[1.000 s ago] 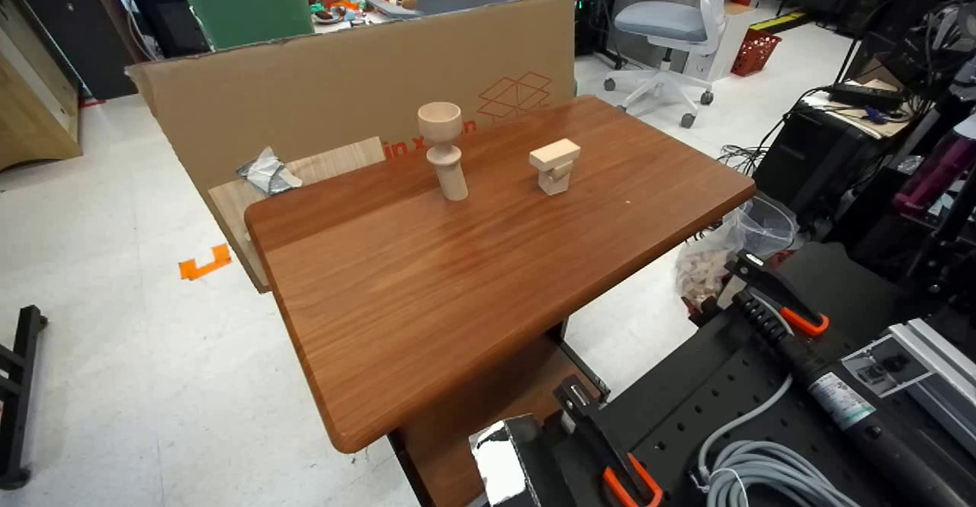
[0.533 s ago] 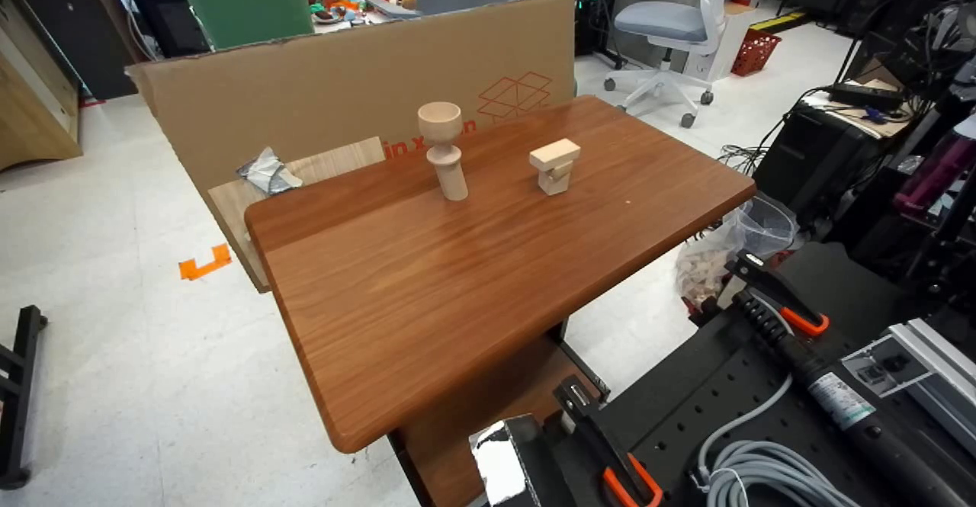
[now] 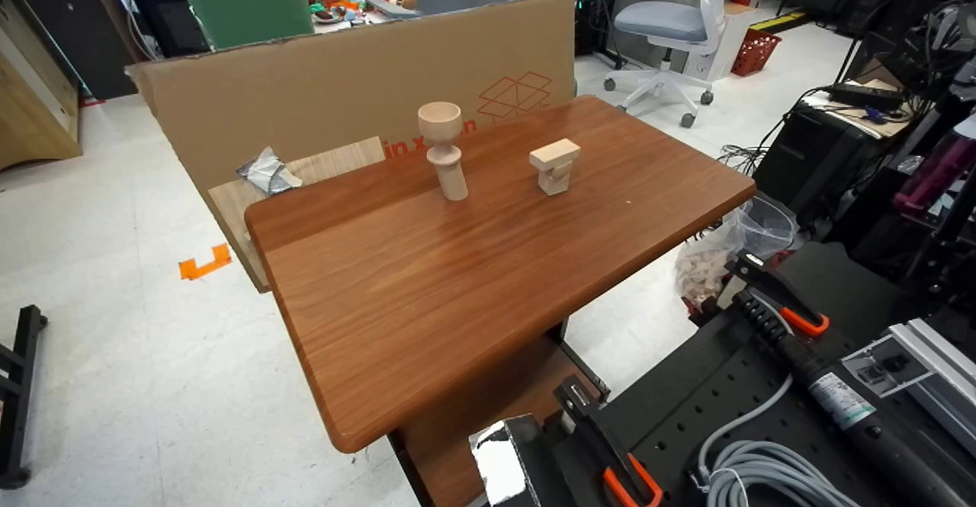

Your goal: Pick up the rectangle and put it on the table

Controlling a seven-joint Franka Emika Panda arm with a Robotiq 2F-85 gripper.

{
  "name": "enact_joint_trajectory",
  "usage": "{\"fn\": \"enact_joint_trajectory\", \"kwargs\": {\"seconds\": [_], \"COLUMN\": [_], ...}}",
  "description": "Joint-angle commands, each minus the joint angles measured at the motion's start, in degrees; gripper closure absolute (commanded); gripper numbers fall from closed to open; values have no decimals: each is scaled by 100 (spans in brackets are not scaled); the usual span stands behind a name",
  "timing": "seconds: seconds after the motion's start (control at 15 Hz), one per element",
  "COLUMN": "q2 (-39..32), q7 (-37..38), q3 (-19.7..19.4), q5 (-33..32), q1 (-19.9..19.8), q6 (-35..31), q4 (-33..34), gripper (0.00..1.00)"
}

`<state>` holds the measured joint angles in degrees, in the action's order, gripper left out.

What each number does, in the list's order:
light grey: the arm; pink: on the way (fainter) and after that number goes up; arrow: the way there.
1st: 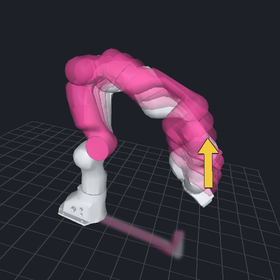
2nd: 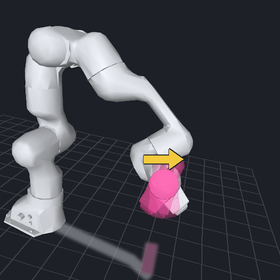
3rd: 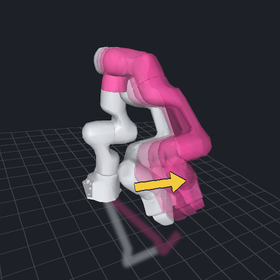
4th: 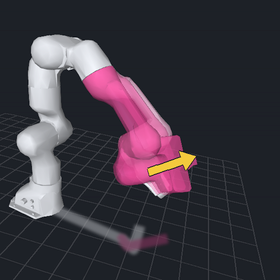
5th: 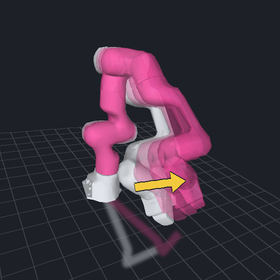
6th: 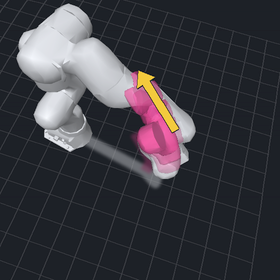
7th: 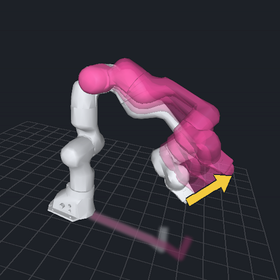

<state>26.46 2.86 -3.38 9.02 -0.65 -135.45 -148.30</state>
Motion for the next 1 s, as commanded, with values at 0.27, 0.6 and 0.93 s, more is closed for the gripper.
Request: {"fn": "enact_joint_trajectory", "kwargs": {"seconds": [0.27,0.6,0.93], "q2": [-2355,-3352,-4209], "q7": [101,5,-160], "q3": [254,212,192], "q5": [-693,-1177,-1431], "q1": [-59,3,54], "q6": [-440,-233,-161], "q4": [1395,2174,2734], "gripper": [0,0,0]}}
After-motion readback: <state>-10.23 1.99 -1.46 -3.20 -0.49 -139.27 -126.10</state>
